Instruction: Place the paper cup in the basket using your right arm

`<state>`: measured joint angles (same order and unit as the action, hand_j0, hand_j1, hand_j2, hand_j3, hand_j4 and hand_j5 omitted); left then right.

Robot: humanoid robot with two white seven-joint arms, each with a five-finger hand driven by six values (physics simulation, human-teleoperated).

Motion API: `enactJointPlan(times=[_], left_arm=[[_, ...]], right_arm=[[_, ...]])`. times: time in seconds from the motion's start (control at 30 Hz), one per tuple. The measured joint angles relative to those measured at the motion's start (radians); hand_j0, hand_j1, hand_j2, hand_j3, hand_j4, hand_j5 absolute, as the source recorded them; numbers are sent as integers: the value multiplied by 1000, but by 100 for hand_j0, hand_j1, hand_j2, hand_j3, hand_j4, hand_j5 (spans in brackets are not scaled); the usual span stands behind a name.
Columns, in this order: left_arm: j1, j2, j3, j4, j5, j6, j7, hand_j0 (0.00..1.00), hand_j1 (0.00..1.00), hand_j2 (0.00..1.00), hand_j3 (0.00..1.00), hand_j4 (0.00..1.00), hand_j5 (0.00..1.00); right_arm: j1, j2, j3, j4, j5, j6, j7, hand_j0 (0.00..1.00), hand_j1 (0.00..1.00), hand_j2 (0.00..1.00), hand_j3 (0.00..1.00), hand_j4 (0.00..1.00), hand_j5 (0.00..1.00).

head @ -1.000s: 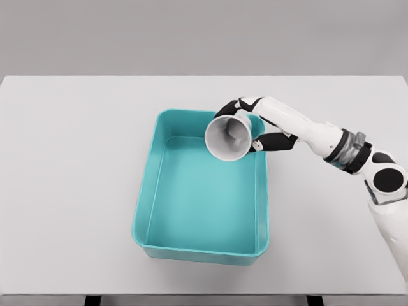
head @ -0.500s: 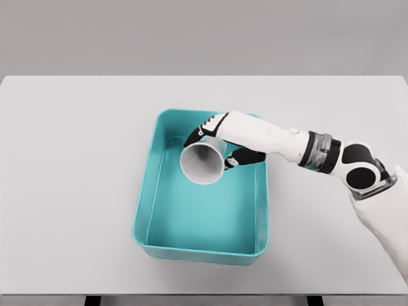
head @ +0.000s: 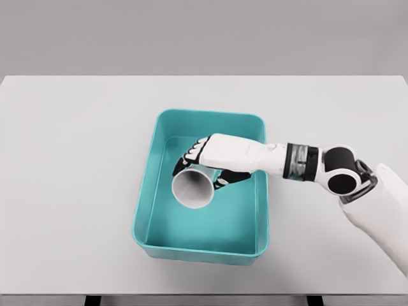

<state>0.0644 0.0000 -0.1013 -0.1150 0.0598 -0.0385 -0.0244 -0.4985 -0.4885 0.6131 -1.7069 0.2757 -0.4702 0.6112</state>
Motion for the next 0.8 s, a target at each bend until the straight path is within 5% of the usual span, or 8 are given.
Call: enactJointPlan(times=[0.03, 0.07, 0.13, 0.47, 0.67, 0.8], left_arm=[[0, 0, 0, 0, 0, 0, 0, 100, 100, 100, 100, 100, 100], [0, 0, 0, 0, 0, 0, 0, 100, 100, 100, 100, 100, 100], [0, 0, 0, 0, 0, 0, 0, 100, 100, 100, 100, 100, 100], [0, 0, 0, 0, 0, 0, 0, 100, 100, 100, 100, 100, 100], [0, 0, 0, 0, 0, 0, 0, 100, 100, 100, 100, 100, 100], [0, 0, 0, 0, 0, 0, 0, 100, 100, 100, 100, 100, 100]], right_arm=[[-3, -2, 9, 0, 6, 0, 0, 67, 67, 67, 67, 67, 67], [-3, -4, 16, 0, 12, 0, 0, 84, 84, 84, 84, 84, 84], [-5, -5, 27, 0, 20, 2, 0, 95, 95, 95, 95, 95, 95], [-5, -9, 15, -13, 23, 5, 0, 100, 100, 100, 100, 100, 100], [26, -46, -185, -41, -152, 7, 0, 100, 100, 100, 100, 100, 100], [190, -103, -329, -44, -329, -1, 0, 100, 100, 100, 100, 100, 100]])
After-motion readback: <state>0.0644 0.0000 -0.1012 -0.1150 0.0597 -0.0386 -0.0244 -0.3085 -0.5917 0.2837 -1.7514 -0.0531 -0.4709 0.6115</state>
